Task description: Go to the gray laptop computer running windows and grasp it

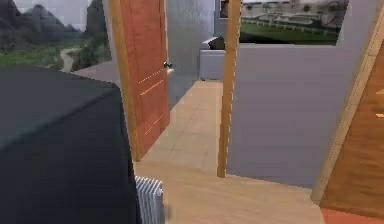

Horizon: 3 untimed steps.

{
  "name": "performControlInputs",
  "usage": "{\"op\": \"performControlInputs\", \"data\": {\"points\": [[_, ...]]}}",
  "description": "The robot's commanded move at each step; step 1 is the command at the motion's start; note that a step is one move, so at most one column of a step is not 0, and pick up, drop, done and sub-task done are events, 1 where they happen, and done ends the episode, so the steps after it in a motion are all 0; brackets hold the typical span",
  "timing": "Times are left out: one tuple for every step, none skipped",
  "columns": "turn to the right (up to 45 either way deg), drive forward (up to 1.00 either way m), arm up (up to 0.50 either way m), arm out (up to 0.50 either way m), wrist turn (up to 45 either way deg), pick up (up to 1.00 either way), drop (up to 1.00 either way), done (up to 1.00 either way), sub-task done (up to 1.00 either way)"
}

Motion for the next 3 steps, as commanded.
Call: {"op": "performControlInputs", "data": {"points": [[6.0, 0.0, 0.0, 0.0, 0.0, 0.0, 0.0, 0.0, 0.0], [0.0, 1.0, 0.0, 0.0, 0.0, 0.0, 0.0, 0.0, 0.0], [-30.0, 0.0, 0.0, 0.0, 0.0, 0.0, 0.0, 0.0, 0.0]]}}
